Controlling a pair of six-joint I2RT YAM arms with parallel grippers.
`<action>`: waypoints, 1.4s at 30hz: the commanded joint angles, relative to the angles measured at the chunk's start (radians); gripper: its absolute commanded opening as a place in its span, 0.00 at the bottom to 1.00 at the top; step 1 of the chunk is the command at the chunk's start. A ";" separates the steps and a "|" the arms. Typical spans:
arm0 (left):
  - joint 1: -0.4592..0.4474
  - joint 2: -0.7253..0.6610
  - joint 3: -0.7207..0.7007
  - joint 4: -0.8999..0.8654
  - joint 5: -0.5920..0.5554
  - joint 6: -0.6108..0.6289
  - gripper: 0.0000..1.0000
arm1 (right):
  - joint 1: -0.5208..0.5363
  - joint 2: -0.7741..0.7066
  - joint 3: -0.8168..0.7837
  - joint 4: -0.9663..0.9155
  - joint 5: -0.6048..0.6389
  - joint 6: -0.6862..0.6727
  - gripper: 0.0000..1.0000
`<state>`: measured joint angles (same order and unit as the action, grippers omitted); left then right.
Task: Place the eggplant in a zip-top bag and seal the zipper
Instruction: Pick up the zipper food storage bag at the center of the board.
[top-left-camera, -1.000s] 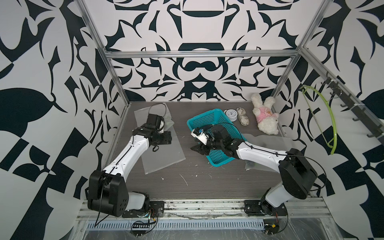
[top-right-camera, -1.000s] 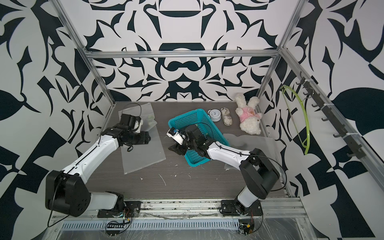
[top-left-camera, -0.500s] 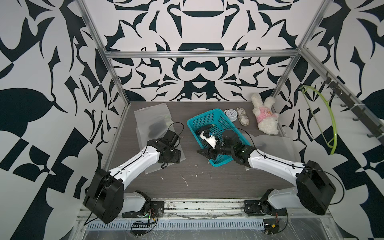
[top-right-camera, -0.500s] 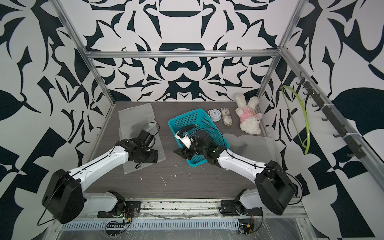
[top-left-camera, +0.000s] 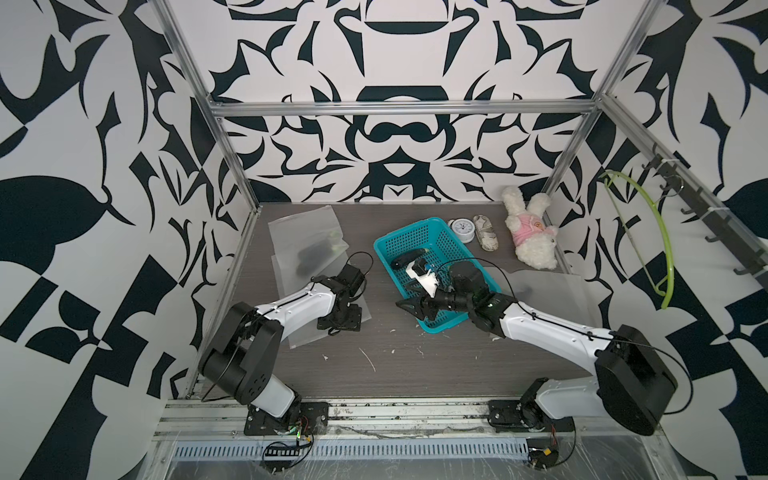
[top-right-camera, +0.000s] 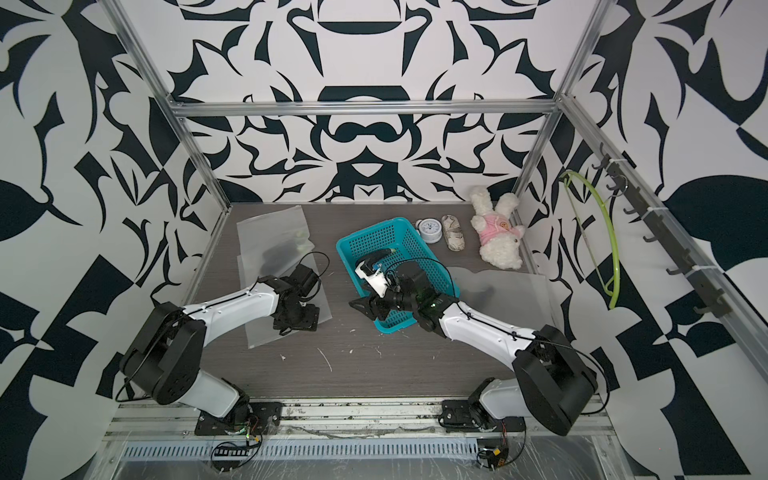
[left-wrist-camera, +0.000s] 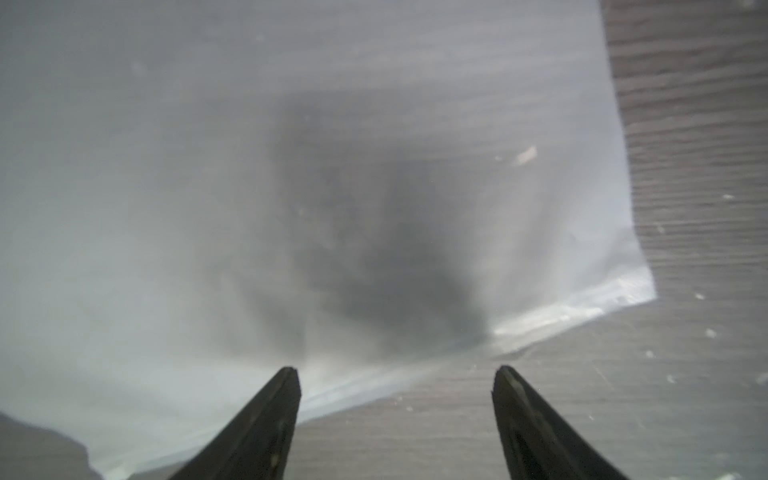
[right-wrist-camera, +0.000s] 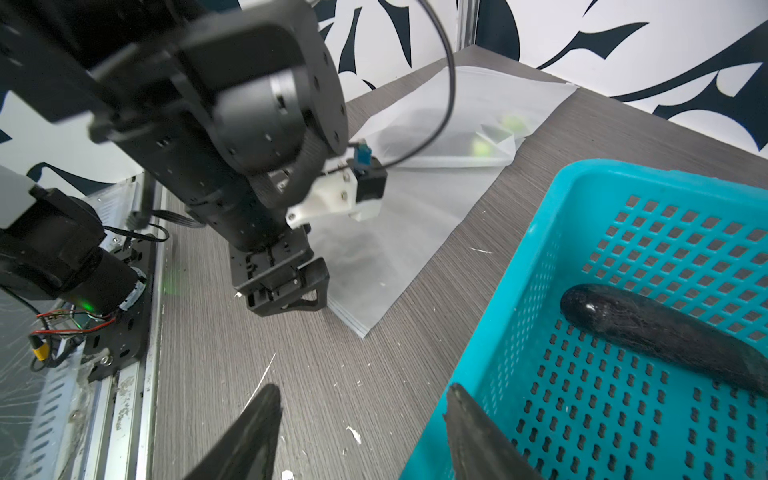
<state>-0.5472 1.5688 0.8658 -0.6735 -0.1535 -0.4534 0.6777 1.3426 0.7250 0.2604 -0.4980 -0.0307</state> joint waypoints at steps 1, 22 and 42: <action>0.016 0.057 0.023 -0.007 0.028 0.005 0.72 | -0.009 -0.016 0.002 0.048 -0.025 0.017 0.63; 0.058 0.130 0.107 -0.045 0.121 0.046 0.00 | -0.023 -0.002 0.019 0.015 -0.053 0.023 0.63; 0.113 -0.286 0.116 0.069 0.393 -0.254 0.00 | 0.008 0.098 0.061 0.112 -0.105 0.174 0.64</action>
<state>-0.4492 1.3170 1.0004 -0.6716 0.1787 -0.5827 0.6640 1.4342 0.7364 0.2905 -0.5785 0.0834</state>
